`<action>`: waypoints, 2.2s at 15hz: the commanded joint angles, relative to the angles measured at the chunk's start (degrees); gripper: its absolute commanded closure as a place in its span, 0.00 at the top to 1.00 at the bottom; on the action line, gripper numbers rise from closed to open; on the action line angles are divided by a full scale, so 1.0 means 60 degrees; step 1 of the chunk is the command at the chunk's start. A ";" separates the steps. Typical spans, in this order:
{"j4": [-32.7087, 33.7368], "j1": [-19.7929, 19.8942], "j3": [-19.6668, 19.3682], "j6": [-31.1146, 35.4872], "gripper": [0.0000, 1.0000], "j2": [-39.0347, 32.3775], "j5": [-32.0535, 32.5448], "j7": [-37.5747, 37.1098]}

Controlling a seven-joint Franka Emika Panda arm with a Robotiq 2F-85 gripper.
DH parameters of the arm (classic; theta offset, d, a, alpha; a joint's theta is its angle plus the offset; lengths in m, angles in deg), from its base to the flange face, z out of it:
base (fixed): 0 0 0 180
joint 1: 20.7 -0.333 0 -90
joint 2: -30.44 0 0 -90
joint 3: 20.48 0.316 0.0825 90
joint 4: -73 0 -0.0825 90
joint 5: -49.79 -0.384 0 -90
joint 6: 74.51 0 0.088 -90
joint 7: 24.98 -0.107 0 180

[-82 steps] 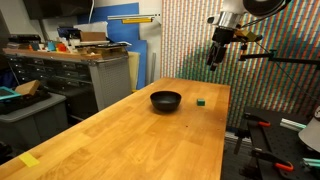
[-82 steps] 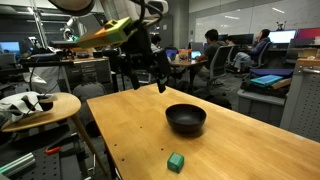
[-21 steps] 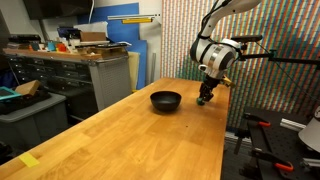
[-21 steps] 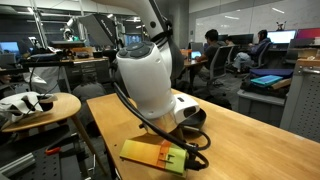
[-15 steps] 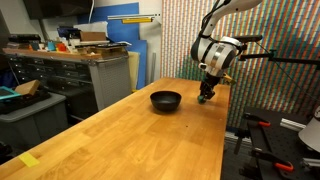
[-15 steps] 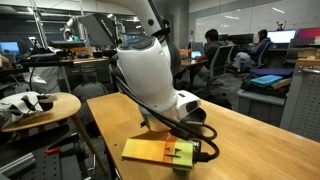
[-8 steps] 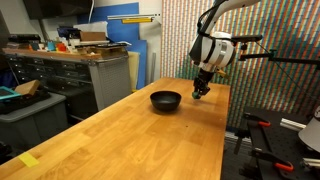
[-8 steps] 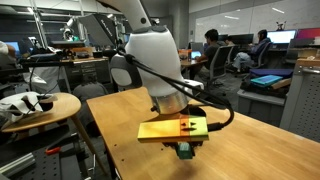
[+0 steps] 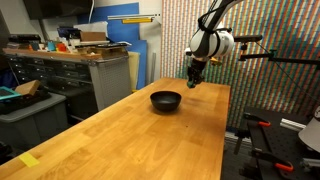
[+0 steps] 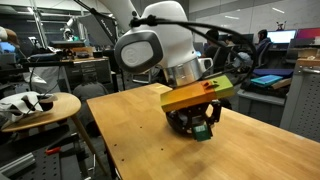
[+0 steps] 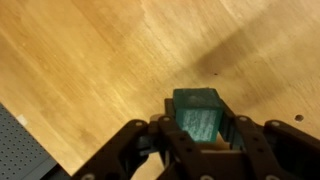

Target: Pick up the green cube and put it in the bowl

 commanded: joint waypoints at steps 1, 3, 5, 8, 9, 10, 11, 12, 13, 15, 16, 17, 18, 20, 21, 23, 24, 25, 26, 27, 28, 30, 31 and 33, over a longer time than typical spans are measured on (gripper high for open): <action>0.0709 -0.1764 -0.1895 -0.0963 0.18 0.0200 0.1369 -0.1358; 0.1184 -0.2522 -0.2561 -0.1584 0.18 0.0246 0.1906 -0.1945; 0.1573 -0.3102 -0.2997 -0.2250 0.18 0.0361 0.2292 -0.2405; 0.1928 -0.3617 -0.3205 -0.3105 0.18 0.0528 0.2453 -0.2887; 0.2006 -0.3717 -0.3200 -0.3328 0.18 0.0554 0.2420 -0.2999; 0.1975 -0.2195 -0.1597 -0.3252 0.18 0.1309 0.4071 -0.4269; 0.2033 -0.1882 -0.1146 -0.3424 0.18 0.1396 0.4451 -0.4627; 0.2075 -0.1260 -0.0333 -0.3583 0.18 0.1498 0.4813 -0.5138; 0.2077 -0.0693 0.0409 -0.3731 0.18 0.1611 0.5016 -0.5500; 0.2049 0.0460 0.1883 -0.3941 0.18 0.1670 0.4891 -0.5829; 0.2030 0.1053 0.2622 -0.4001 0.18 0.1637 0.4690 -0.5889; 0.2003 0.1681 0.3361 -0.3998 0.18 0.1600 0.4578 -0.5952; 0.1989 0.2318 0.4100 -0.3912 0.18 0.1500 0.4484 -0.5995; 0.1977 0.3153 0.5082 -0.3708 0.18 0.1285 0.4199 -0.5939; 0.1961 0.3501 0.5453 -0.3585 0.18 0.1168 0.4066 -0.5910; 0.1957 0.4068 0.5995 -0.3257 0.18 0.0896 0.3868 -0.5853; 0.1956 0.4332 0.6200 -0.3038 0.18 0.0740 0.3773 -0.5790; 0.1965 0.4575 0.6362 -0.2808 0.18 0.0573 0.3699 -0.5775; 0.1996 0.4798 0.6516 -0.2645 0.18 0.0413 0.3643 -0.5782; 0.2040 0.5022 0.6667 -0.2442 0.18 0.0228 0.3568 -0.5797; 0.2088 0.5223 0.6807 -0.2260 0.18 0.0048 0.3536 -0.5820; 0.2158 0.5616 0.7096 -0.1954 0.18 -0.0254 0.3449 -0.5861; 0.2181 0.5781 0.7217 -0.1836 0.18 -0.0380 0.3432 -0.5905; 0.2219 0.6094 0.7473 -0.1696 0.18 -0.0562 0.3359 -0.5976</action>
